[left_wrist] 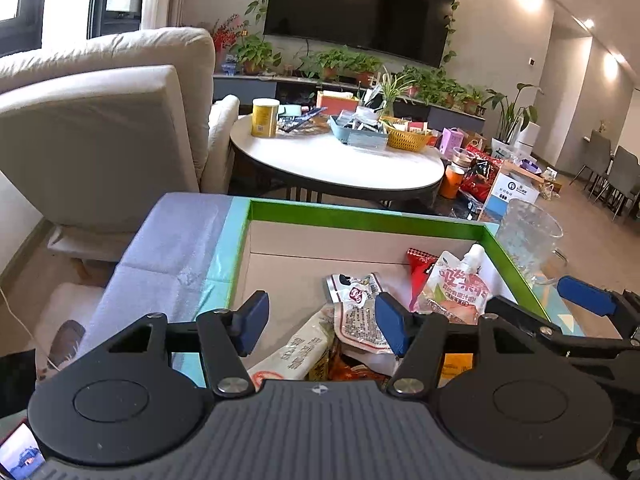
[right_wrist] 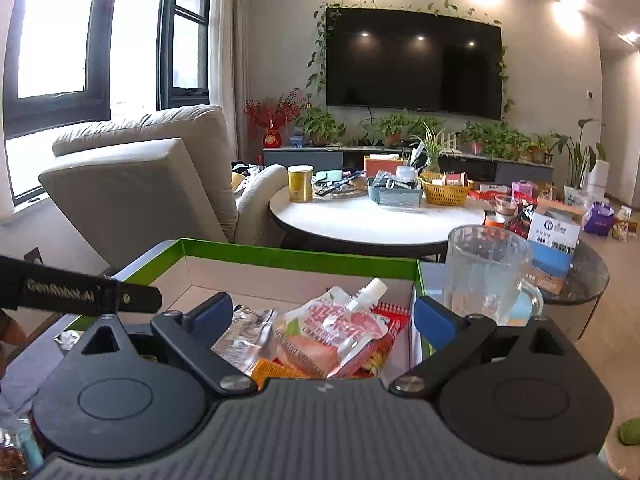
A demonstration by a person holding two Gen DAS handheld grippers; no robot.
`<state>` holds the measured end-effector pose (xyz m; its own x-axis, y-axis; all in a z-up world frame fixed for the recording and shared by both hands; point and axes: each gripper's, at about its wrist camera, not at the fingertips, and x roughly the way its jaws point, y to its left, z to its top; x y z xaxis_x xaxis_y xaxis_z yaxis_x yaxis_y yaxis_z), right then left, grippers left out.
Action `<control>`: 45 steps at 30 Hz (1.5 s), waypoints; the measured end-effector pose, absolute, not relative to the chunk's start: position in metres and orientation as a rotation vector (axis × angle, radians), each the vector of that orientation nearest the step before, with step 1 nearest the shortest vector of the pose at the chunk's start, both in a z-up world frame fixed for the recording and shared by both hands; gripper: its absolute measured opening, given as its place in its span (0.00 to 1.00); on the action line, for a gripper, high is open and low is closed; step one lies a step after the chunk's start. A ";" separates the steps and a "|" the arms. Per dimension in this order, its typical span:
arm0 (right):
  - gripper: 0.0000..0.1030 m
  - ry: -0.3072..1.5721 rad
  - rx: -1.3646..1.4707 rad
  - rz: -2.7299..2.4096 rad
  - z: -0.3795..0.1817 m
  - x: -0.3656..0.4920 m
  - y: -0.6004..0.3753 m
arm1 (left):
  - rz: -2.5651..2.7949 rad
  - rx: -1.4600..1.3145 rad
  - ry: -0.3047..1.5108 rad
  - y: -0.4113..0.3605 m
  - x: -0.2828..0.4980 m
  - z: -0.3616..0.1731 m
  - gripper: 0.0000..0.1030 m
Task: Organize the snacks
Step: 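Release the white packet with the left gripper while the right releases the pink pouch into the box, then grasp the brown round snack packet with the left gripper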
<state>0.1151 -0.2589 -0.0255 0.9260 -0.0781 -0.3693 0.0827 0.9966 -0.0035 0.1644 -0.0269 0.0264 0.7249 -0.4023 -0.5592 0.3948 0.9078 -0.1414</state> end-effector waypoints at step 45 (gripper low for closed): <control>0.79 0.482 0.107 -0.275 -0.056 -0.003 -0.322 | -0.662 0.249 0.654 -0.002 0.031 -0.001 0.56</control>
